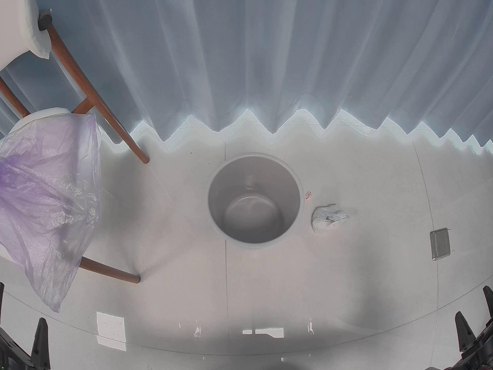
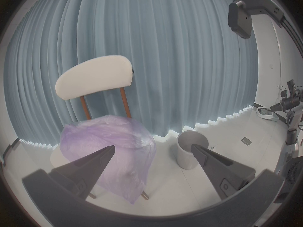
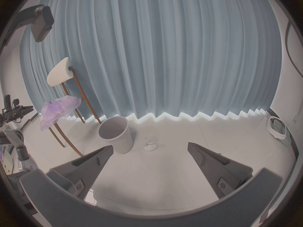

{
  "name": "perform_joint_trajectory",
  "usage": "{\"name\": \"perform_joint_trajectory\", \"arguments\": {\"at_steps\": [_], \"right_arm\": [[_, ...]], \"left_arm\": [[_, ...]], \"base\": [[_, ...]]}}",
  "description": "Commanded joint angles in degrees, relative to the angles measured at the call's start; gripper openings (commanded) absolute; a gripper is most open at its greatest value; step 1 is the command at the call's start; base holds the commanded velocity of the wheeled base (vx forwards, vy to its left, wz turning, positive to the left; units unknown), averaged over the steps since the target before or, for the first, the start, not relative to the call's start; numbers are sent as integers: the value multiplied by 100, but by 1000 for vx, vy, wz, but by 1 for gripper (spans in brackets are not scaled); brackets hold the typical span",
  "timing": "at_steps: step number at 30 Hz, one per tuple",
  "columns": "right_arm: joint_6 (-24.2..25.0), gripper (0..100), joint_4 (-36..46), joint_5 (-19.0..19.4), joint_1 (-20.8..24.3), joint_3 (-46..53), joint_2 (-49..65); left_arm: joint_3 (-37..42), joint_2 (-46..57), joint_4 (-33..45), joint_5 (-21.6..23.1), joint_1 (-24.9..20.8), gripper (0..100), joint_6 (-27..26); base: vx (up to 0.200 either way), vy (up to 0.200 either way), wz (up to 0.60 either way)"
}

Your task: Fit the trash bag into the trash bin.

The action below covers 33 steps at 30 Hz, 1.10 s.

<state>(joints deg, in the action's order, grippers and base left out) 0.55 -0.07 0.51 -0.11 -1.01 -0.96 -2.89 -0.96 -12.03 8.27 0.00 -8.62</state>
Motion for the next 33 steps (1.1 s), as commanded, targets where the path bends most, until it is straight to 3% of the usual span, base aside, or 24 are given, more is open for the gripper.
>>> {"name": "perform_joint_trajectory", "arguments": {"at_steps": [1, 8, 14, 20, 21, 28, 33], "right_arm": [[7, 100, -1, 2, 2, 92, 88], [7, 100, -1, 2, 11, 92, 88], [7, 100, -1, -7, 11, 92, 88], [7, 100, -1, 2, 11, 92, 70], [7, 100, -1, 2, 20, 92, 44], [7, 100, -1, 2, 29, 92, -9], [7, 100, -1, 2, 29, 92, -88]], "left_arm": [[-669, -537, 316, 0, 26, 100, -105], [-1012, -1468, 359, 52, 35, 100, -342], [-1460, -2567, 377, 650, -316, 100, -747], [-1610, -3305, 351, 808, -448, 100, -773], [-1856, -3885, 324, 879, -633, 100, -887], [-2110, -4676, 96, 808, -668, 100, -1872], [-2198, -5133, -27, 263, -712, 100, -2610]], "base": [[0, 0, 0], [0, 0, 0], [0, 0, 0], [0, 0, 0], [0, 0, 0], [0, 0, 0], [0, 0, 0]]}}
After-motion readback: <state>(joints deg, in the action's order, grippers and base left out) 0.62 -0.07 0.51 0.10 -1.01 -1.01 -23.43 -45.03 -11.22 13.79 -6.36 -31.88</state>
